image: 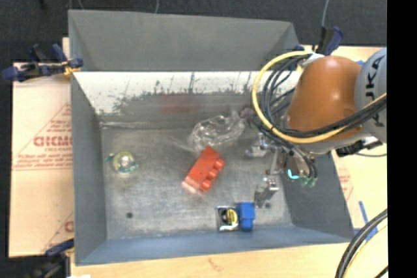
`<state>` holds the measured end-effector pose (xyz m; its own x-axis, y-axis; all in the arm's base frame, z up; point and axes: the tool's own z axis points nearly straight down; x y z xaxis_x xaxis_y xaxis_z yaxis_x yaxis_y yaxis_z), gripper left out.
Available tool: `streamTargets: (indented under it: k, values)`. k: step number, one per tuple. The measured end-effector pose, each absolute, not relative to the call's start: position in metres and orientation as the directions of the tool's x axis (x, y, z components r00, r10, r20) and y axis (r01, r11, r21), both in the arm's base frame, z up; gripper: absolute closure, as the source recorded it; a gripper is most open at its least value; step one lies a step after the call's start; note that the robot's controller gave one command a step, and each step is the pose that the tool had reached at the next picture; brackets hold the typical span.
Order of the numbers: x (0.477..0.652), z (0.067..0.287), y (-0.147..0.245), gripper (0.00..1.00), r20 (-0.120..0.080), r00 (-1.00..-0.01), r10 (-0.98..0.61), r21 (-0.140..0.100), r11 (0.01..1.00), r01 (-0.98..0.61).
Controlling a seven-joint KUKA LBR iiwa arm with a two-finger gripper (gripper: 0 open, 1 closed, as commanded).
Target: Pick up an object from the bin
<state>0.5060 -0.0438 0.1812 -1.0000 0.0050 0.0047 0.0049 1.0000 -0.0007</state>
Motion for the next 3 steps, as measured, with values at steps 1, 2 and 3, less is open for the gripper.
streamTargets:
  k: [1,2,3]
  values:
    - [0.4865,0.0732,-0.0313,0.00,-0.015,-0.992,-0.126,-0.003,0.992,-0.126]
    - [0.4852,0.0747,-0.0315,1.00,-0.011,-0.991,-0.130,-0.003,0.991,-0.130]
    - [0.4857,0.0739,-0.0313,0.00,-0.014,-0.991,-0.130,-0.003,0.992,-0.130]
